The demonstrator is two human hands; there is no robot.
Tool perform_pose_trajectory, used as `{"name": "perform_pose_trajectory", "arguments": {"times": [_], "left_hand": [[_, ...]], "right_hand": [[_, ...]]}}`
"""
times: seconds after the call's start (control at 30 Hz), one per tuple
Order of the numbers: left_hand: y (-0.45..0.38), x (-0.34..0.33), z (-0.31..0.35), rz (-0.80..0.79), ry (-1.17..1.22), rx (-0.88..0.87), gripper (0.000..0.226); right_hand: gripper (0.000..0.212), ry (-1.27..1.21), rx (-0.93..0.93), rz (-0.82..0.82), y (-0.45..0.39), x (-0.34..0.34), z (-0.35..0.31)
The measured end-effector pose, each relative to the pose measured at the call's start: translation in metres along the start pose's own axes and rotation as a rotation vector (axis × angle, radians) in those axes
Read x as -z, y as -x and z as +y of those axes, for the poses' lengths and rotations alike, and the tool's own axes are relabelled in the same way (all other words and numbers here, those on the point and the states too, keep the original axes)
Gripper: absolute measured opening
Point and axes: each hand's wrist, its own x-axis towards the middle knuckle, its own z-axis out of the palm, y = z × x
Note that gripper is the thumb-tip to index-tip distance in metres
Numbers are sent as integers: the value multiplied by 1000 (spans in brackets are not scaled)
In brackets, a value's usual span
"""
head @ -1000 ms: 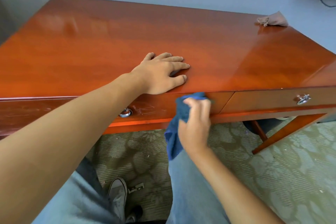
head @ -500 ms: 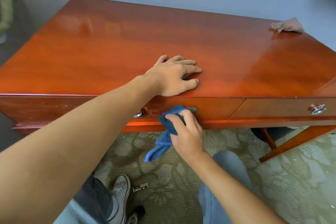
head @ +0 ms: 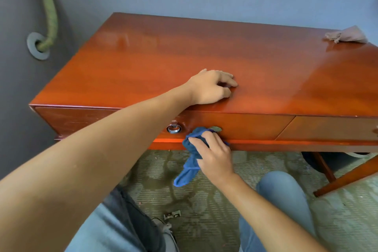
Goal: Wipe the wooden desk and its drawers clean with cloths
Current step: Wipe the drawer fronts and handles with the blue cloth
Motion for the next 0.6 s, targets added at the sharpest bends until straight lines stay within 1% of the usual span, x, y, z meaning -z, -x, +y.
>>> {"name": "perform_pose_trajectory", "arguments": {"times": [0.03, 0.07, 0.1, 0.13, 0.23, 0.27, 0.3, 0.37, 0.43, 0.47, 0.53, 0.6], "left_hand": [[6, 2, -2, 9, 26, -6, 39], [12, 3, -5, 23, 9, -18, 39], [19, 6, -9, 37, -46, -35, 39], [28, 7, -16, 52, -116, -49, 40], [59, 21, -42, 119, -293, -21, 44], [71, 25, -51, 122, -338, 10, 45], [81, 29, -60, 108, -381, 51, 48], [92, 33, -72, 62, -427, 126, 53], [93, 33, -77, 34, -422, 148, 55], [93, 33, -78, 32, -422, 143, 55], [91, 33, -79, 39, -423, 133, 56], [91, 33, -80, 45, -414, 130, 56]], "right_hand": [[31, -6, 17, -69, 3, -1, 3], [27, -9, 23, -95, 1, 2, 6], [24, -9, 17, -84, -3, 7, 7], [23, -4, -11, -35, -9, 14, 6], [18, 14, -130, 254, -34, 29, 6], [15, 7, -127, 315, -41, 29, 4], [13, 4, -88, 336, -46, 26, 2], [11, 16, 46, 285, -40, 10, 0], [14, 41, 156, 136, -20, -3, 3], [16, 49, 181, 59, -11, -6, 5], [16, 34, 178, -21, -5, -5, 9], [11, -4, 123, 17, -15, 5, 7]]}}
